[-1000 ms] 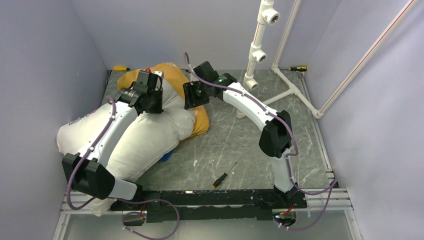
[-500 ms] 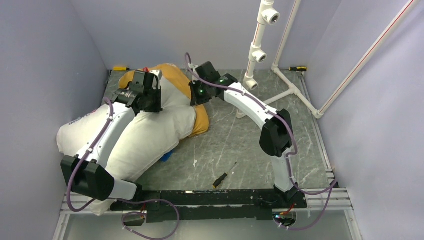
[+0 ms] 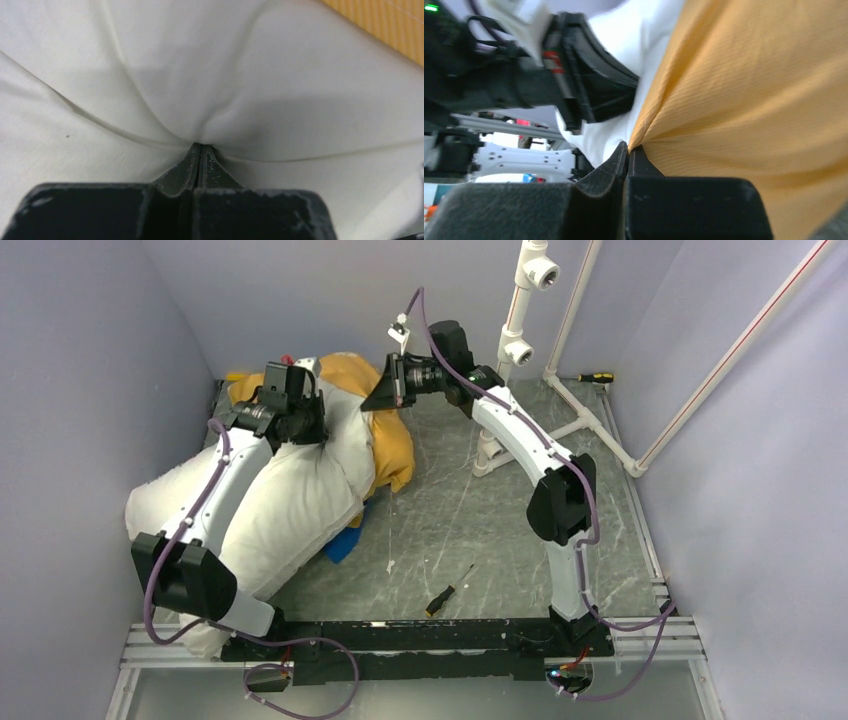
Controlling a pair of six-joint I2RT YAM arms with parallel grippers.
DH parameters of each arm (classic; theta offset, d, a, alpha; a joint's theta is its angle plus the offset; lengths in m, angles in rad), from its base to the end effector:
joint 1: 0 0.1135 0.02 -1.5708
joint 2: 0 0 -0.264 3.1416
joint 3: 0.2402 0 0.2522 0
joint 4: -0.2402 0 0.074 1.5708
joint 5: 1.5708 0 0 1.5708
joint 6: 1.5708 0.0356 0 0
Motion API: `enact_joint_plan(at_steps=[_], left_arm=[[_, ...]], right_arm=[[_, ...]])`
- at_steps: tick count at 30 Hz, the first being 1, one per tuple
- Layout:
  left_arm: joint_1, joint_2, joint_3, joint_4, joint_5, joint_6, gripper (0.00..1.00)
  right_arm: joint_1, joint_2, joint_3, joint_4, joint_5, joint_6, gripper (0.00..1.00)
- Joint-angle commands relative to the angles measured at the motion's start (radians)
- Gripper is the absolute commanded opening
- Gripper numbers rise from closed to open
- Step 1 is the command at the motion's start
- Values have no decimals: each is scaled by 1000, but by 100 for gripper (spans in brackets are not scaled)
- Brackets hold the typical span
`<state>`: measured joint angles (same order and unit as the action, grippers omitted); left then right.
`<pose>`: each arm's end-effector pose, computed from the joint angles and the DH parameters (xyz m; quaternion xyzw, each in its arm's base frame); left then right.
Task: Put the pillow into the pillowcase
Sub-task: Stuff the pillow into the pillowcase.
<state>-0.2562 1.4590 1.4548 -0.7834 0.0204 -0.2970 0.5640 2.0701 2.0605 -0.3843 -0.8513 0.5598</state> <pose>0.3027 -0.0800 0.3572 -0.0150 0.9241 -0.1133 0.3646 0.3930 0.2803 0.3655 -0.2308 0.7571 0.5600 0.2448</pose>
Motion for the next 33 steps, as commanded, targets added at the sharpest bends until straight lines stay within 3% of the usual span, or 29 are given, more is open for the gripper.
enact_joint_plan(at_steps=[1,3,5,8,11,12,13,14,16,18,22,26,33], left_arm=[[-9,93,55,135,57,-151,0],[-9,107,67,181,5,-205,0],[-9,108,72,211,-35,-231,0],[-9,111,110,191,-141,-205,0],[-9,115,164,128,-207,-130,0],[-9,108,173,114,-200,-97,6],[-9,101,182,99,-181,-69,21],[-9,91,193,76,-159,-45,37],[-12,66,208,24,-91,4,54],[-21,29,203,-13,-4,51,61],[-97,-59,158,-40,132,141,69],[-225,-131,117,0,100,219,72],[-358,-132,0,139,49,375,80]], right_arm=[[7,-31,230,351,-315,205,0],[6,-9,214,361,-331,218,0],[5,6,222,246,-297,146,0],[5,-21,229,-14,-32,-85,3],[-1,-62,163,-141,247,-147,32],[-2,-63,175,-200,314,-164,40],[-1,-55,197,-266,372,-185,47],[-3,-48,213,-319,401,-203,51],[-3,-43,218,-404,444,-224,57],[-6,-58,160,-415,443,-214,58],[-6,-111,26,-343,399,-162,49],[-6,-119,0,-350,380,-147,44],[-8,-116,-5,-357,366,-128,47]])
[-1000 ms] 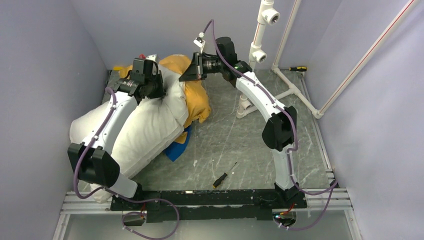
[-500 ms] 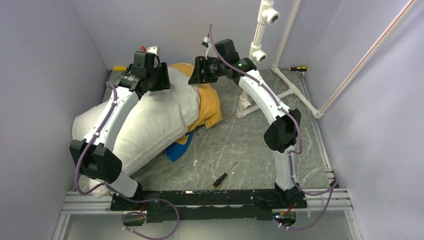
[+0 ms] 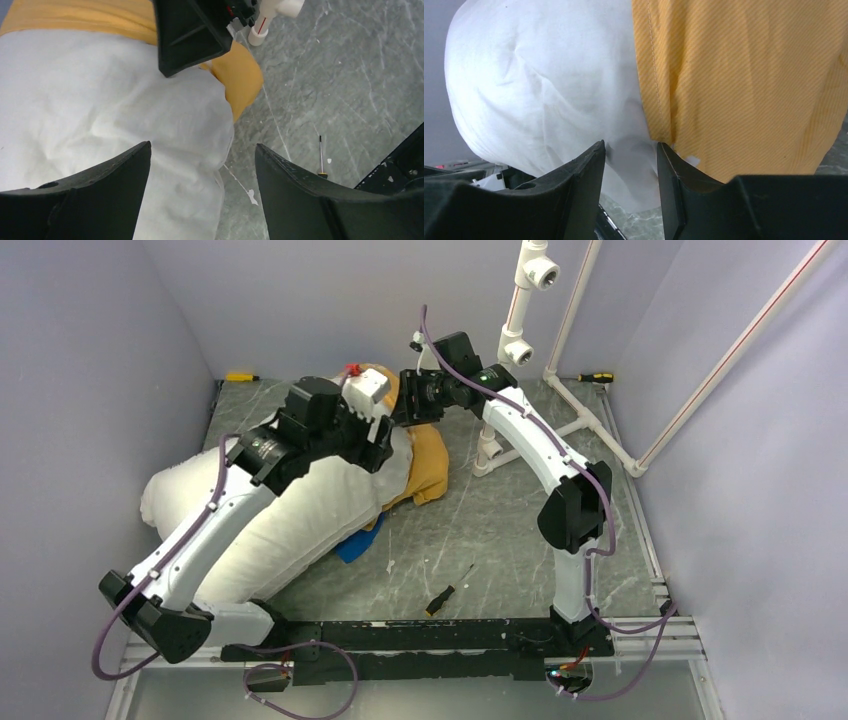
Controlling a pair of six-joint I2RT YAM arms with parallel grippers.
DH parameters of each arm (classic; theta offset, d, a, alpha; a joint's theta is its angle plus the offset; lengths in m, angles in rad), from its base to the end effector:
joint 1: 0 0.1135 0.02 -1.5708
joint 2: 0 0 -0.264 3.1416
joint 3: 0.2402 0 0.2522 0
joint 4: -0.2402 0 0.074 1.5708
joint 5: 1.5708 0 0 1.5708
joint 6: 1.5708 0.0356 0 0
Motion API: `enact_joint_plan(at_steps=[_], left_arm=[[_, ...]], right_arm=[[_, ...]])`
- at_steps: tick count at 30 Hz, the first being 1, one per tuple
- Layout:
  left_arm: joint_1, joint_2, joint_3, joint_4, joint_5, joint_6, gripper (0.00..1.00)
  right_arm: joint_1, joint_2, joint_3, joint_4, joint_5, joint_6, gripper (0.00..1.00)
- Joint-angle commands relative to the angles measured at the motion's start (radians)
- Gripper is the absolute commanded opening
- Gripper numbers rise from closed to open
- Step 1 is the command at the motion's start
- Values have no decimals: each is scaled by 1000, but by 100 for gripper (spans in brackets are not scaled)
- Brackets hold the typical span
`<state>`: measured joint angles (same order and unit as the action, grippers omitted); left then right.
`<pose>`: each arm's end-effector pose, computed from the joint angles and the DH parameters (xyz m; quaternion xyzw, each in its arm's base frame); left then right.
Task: Put the pillow into the pillowcase
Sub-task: Stuff the pillow into the pillowcase.
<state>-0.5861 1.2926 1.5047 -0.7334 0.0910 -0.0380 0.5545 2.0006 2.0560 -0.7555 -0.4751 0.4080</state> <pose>0.2225 -0.1516 0.4231 0.2559 0.8261 -0.1911 0.4642 0.3758 0.2519 0.3589 -0.1635 0.8716 0.3789 0.2646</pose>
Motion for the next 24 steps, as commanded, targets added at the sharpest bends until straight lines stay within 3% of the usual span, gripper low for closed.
enact_joint_plan(at_steps=[1,5,7,12,13,18,24], left_arm=[[-38,53,-63,83,-48,129,80],[-50,117,-140,114,-303,149,78],[-48,156,-167,140,-378,172,68],[50,257,-92,78,-426,99,5],[76,259,-78,70,-408,73,0],[153,242,-56,75,-339,44,0],[167,252,-23,44,-282,18,0]], right_arm=[[1,-46,-1,18,-13,31,48],[-4,-49,33,-6,7,46,56],[-4,-53,61,-42,34,43,65],[0,-96,41,-121,67,30,74],[5,-111,-3,-119,64,29,74],[52,-181,-154,-66,80,48,67],[120,-132,-112,-2,66,79,51]])
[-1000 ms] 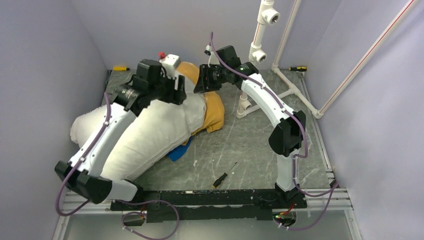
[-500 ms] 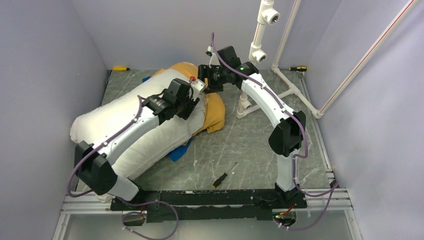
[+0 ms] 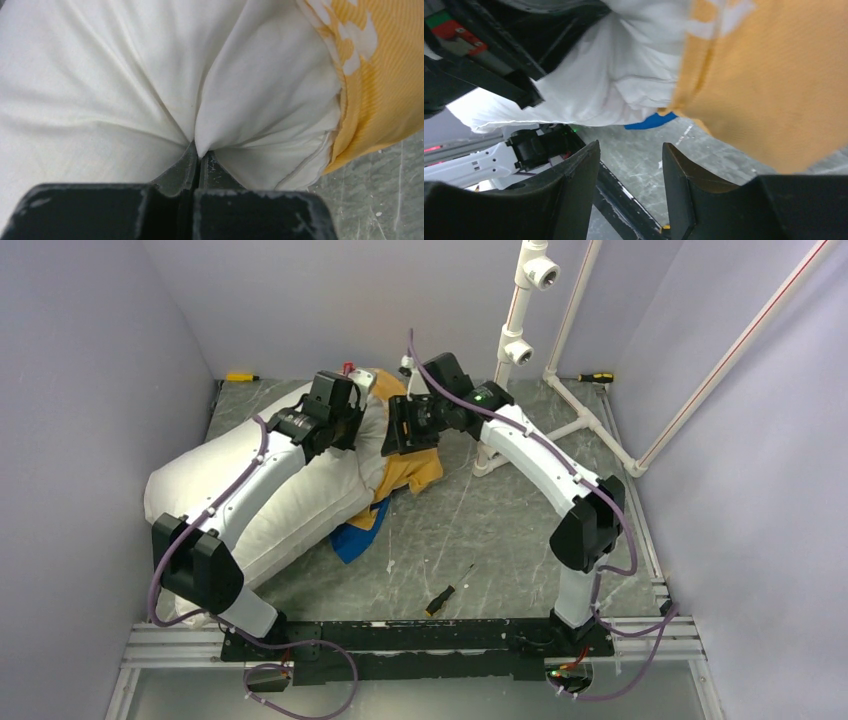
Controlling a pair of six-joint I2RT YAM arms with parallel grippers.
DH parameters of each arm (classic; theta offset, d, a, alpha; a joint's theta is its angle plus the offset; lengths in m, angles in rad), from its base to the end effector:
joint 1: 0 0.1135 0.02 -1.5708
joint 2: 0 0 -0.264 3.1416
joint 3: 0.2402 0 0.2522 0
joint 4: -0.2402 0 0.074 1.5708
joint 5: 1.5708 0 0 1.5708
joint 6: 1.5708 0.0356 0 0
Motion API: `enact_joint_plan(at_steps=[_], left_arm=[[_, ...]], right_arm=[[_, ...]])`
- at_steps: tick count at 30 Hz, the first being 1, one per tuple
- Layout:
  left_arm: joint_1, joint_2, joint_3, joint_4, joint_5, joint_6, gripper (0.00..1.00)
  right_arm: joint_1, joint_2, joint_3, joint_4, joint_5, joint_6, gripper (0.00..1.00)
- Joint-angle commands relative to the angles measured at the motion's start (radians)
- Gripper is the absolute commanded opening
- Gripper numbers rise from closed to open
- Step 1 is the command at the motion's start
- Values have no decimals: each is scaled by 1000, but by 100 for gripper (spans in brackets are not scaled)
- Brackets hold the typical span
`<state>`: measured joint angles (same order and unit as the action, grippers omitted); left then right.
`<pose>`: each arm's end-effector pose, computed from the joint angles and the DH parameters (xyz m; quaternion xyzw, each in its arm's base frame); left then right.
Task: Put the pillow into the pillowcase
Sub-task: Stuff the pillow into the pillowcase.
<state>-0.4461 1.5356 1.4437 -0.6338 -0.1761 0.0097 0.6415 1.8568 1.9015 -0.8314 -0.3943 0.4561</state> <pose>0.3110 -0.1418 0.3422 0.1701 0.8932 -0.0101 0.4162 0.3219 0.2575 0.3620 -0.1584 0.8954 0.3499 0.2252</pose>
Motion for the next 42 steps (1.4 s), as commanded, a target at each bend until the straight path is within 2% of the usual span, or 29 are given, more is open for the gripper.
enact_joint_plan(at_steps=[1,4,7,12,19,21,24,26,27,30,34,36,40,42], left_arm=[[29,10,41,-61,-9,-46,0],[36,9,43,-61,18,-66,0],[53,15,61,-77,59,-83,0],[63,21,69,-82,90,-81,0],[69,20,68,-81,128,-77,0],[69,18,71,-81,136,-76,0],[70,17,81,-79,148,-88,0],[72,15,90,-72,164,-101,0],[72,16,96,-66,167,-108,0],[72,18,108,-42,199,-136,0],[72,14,102,29,257,-183,0],[72,6,86,77,270,-214,0],[72,-12,37,151,224,-286,0],[71,-19,4,187,185,-319,0]], right_arm=[[43,32,60,83,-19,36,50],[62,71,74,106,46,74,49],[45,59,4,152,149,112,50],[5,54,-14,117,252,77,49],[-14,114,-42,218,168,66,45],[-15,148,0,215,137,58,32],[-14,165,66,197,70,36,3],[-14,136,73,214,-23,13,0],[-14,99,56,252,-121,-1,0],[-15,-13,-36,459,-396,-3,0],[-21,-37,-37,748,-666,190,0],[-19,7,13,928,-757,366,0],[-15,129,116,1521,-847,840,0],[-8,201,204,1676,-880,1004,0]])
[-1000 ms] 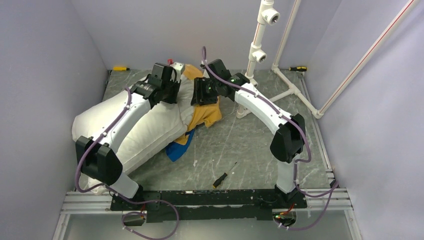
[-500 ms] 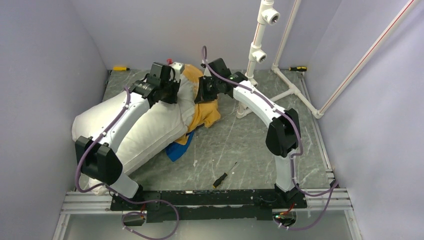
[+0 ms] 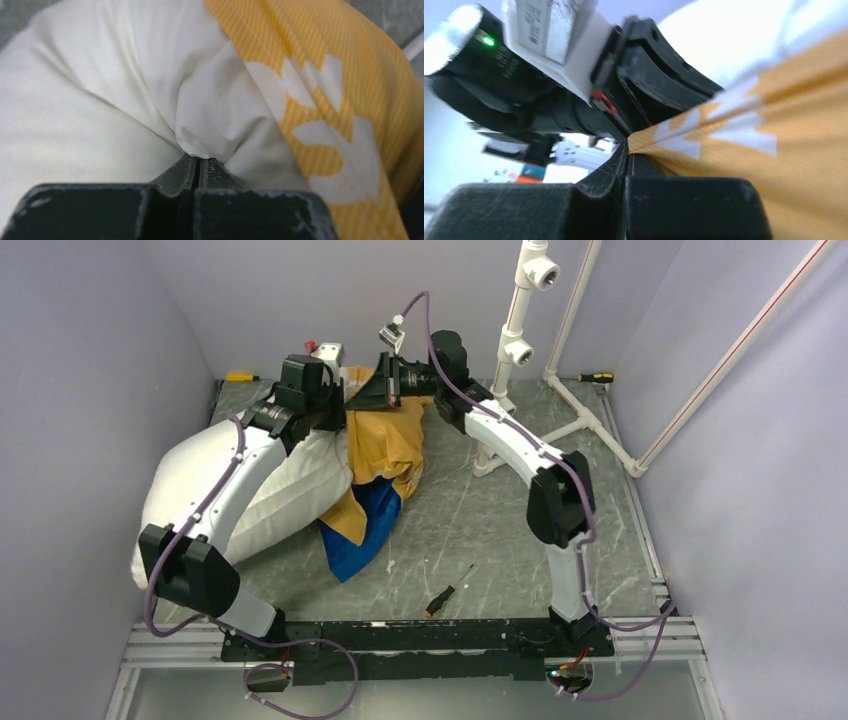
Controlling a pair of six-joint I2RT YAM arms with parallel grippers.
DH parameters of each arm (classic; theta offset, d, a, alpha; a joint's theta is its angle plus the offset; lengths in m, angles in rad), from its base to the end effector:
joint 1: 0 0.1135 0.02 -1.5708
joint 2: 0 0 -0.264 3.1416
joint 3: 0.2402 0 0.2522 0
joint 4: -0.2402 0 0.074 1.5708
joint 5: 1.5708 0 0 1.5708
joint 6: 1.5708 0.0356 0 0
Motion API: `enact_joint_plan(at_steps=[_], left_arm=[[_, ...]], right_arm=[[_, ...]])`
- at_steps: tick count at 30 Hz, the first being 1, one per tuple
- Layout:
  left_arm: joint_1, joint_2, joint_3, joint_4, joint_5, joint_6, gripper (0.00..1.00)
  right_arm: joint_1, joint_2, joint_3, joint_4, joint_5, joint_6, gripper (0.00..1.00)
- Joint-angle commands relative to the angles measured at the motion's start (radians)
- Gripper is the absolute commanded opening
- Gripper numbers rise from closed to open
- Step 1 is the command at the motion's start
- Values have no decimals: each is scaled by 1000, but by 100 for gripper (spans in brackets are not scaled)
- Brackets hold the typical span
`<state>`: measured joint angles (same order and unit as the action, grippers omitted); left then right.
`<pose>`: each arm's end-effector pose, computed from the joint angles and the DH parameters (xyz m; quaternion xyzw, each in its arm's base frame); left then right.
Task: Put the pillow into the pillowcase
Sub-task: Stuff the pillow into the pillowcase.
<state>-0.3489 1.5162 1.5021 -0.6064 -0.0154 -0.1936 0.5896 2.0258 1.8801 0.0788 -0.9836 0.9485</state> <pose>0.3202 -0.1159 0.3699 0.0655 0.8868 -0.1160 0.4426 0.3830 0.2919 0.3682 -0.2025 0.6910 0.6666 0.1928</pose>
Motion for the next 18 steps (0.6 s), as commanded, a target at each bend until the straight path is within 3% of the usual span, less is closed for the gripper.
enact_joint_plan(at_steps=[1,4,6,8,10,13,16,18], left_arm=[[-26,-2,-67,169,19,-136,0],[-25,-13,-103,182,-42,-174,0],[-25,-32,-132,180,-104,-189,0],[-25,-60,-159,182,-141,-190,0],[-23,-82,-175,173,-162,-184,0],[-19,-116,-193,155,-154,-176,0],[-18,-147,-213,132,-117,-156,0],[-18,-170,-221,108,-110,-147,0]], right_arm=[[50,60,249,808,-306,564,0],[54,64,185,721,-337,502,0],[36,-39,45,448,-267,263,0],[19,-124,-5,22,-104,-79,0],[17,-160,21,-295,49,-332,29],[16,-189,51,-522,202,-425,56],[15,-216,66,-644,336,-449,70],[15,-217,111,-738,443,-473,74]])
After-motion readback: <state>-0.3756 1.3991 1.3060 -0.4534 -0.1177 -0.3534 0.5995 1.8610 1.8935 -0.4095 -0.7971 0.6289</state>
